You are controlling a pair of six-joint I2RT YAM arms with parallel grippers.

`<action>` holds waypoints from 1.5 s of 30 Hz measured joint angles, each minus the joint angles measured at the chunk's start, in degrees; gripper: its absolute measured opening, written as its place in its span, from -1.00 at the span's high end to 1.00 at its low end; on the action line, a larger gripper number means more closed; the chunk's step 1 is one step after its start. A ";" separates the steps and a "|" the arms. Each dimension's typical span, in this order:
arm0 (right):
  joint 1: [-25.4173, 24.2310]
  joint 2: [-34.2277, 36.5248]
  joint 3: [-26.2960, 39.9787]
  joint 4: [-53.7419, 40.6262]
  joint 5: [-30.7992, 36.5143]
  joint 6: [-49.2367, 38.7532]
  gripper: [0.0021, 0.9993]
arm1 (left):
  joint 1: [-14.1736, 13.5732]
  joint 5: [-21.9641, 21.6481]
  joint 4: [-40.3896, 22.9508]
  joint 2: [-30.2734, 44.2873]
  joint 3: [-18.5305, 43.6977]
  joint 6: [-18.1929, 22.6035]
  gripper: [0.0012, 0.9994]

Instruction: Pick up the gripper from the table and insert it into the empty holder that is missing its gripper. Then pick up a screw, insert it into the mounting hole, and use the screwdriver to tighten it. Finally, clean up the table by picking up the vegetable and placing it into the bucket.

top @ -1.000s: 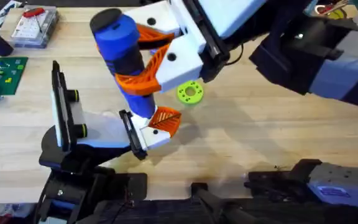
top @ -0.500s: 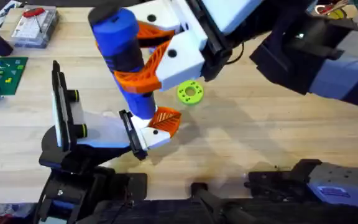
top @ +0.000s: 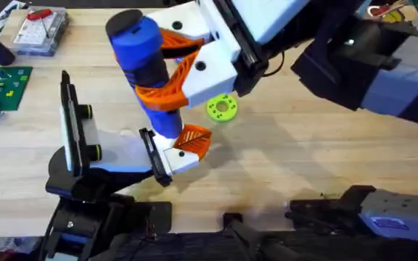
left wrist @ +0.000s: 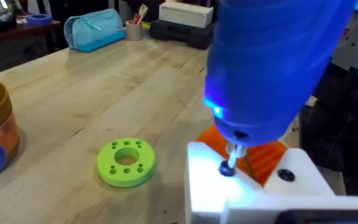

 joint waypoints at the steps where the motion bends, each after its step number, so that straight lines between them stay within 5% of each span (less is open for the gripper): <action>1: 0.00 0.00 0.00 0.00 0.00 -0.07 0.78 | 0.00 0.00 0.00 0.00 0.01 0.02 0.98; 45: 0.00 0.00 0.00 -2.10 -0.04 -2.77 0.78 | 0.00 0.01 -0.02 0.00 0.01 0.00 0.98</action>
